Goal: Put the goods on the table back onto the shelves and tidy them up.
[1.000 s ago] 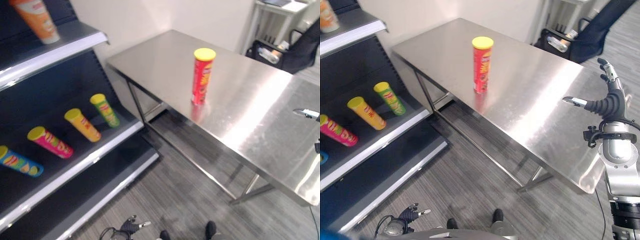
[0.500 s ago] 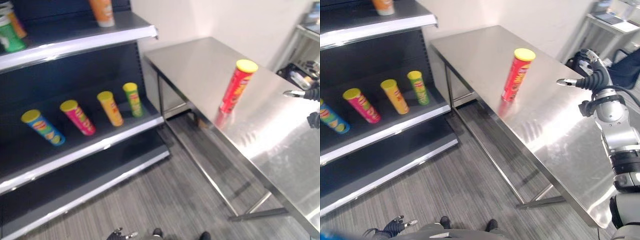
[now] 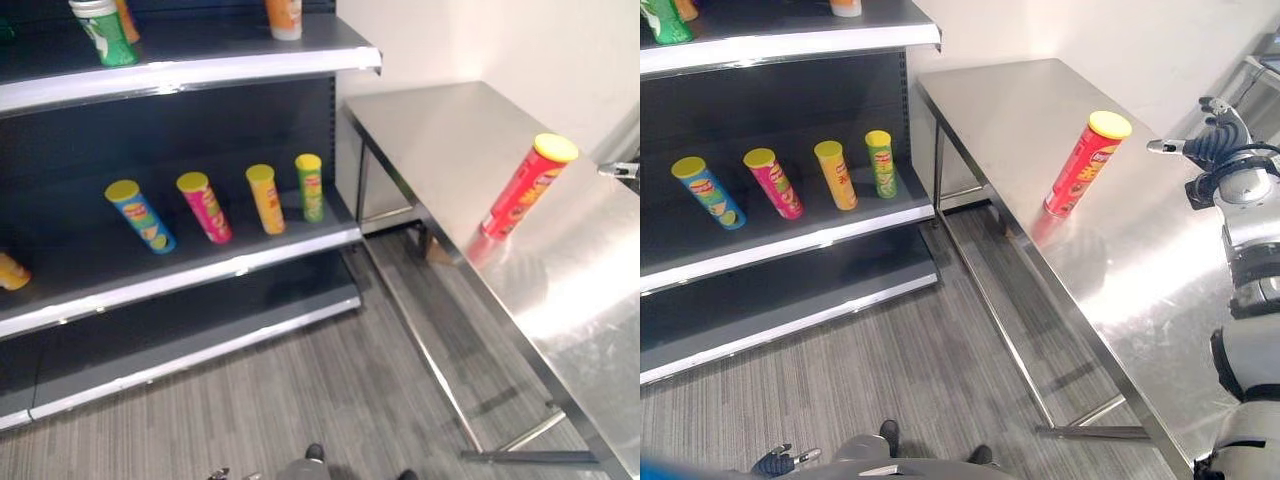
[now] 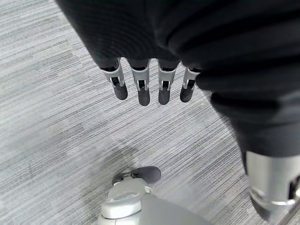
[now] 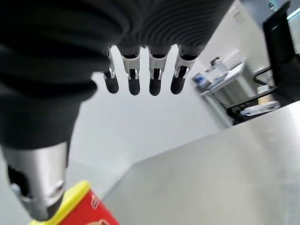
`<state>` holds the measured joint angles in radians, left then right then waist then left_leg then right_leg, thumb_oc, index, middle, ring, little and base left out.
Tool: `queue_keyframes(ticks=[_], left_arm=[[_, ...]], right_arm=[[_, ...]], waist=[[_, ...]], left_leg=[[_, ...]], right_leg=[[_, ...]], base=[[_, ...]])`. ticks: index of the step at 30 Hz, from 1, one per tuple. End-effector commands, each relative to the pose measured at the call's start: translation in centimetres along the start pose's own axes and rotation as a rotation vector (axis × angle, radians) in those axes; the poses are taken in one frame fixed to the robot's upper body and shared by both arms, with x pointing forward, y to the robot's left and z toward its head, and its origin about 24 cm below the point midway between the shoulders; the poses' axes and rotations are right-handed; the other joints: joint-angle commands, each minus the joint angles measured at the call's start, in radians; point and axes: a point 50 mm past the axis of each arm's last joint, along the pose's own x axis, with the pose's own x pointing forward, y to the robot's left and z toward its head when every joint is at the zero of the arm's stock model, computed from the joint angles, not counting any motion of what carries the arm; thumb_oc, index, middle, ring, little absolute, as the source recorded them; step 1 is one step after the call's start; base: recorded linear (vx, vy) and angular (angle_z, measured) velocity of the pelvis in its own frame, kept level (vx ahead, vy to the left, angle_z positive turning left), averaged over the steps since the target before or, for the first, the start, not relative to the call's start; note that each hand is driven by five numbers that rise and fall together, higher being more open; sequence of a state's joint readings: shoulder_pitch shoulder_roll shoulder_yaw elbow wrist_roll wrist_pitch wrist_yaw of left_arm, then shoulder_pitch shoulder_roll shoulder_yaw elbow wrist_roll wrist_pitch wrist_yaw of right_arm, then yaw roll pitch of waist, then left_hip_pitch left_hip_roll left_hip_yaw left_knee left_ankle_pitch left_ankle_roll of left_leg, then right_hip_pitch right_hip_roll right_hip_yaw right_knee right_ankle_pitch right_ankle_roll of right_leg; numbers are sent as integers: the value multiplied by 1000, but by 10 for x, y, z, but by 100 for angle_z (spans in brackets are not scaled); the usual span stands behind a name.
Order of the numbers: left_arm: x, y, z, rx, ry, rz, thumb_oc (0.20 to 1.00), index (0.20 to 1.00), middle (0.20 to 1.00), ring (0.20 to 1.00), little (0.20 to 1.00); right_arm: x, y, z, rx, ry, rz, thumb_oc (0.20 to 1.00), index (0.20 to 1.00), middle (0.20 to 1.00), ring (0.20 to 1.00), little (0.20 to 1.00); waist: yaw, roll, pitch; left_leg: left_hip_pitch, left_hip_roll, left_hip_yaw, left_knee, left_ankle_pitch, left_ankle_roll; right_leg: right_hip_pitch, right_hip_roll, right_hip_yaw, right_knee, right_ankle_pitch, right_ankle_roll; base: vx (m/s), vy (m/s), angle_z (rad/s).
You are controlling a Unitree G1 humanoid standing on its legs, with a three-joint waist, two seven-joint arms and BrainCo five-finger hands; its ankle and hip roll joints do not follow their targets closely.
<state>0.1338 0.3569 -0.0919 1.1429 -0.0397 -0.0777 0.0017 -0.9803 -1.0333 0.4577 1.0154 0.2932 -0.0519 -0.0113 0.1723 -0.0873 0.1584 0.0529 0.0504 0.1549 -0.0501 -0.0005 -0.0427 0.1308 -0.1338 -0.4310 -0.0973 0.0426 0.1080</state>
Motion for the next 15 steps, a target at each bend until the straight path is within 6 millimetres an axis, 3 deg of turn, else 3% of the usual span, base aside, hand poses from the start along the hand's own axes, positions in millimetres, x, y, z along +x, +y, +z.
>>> queue_keyframes(ticks=[1, 7, 8, 15], left_arm=[[2, 4, 10, 45, -34, -8, 1000, 1000, 1000, 1000, 1000], [2, 2, 12, 58, -41, -13, 1000, 1000, 1000, 1000, 1000], [2, 2, 12, 61, -44, -14, 1000, 1000, 1000, 1000, 1000], [2, 0, 10, 64, -34, -8, 1000, 1000, 1000, 1000, 1000]], right_arm=[[4, -18, 28, -4, -87, -51, 1000, 1000, 1000, 1000, 1000], [7, -5, 29, -94, -78, -20, 1000, 1000, 1000, 1000, 1000], [8, -3, 32, -107, -85, -21, 1000, 1000, 1000, 1000, 1000], [13, 10, 45, -165, -105, -2, 1000, 1000, 1000, 1000, 1000]], waist=[[35, 14, -33], [51, 17, -37], [52, 23, -36], [61, 30, -46]], left_leg=[[-56, 98, 74, -28, 120, -121], [-56, 95, 58, -30, 109, -137], [-65, 93, 62, -30, 126, -126], [-54, 89, 56, -31, 105, -136]], right_leg=[[54, -41, -45, 85, -106, 48], [73, -39, -59, 84, -125, 53], [66, -42, -73, 84, -106, 48], [76, -45, -65, 85, -123, 54]], base=[[25, -11, 9], [43, -18, 15], [26, 1, 9], [19, -4, 3]])
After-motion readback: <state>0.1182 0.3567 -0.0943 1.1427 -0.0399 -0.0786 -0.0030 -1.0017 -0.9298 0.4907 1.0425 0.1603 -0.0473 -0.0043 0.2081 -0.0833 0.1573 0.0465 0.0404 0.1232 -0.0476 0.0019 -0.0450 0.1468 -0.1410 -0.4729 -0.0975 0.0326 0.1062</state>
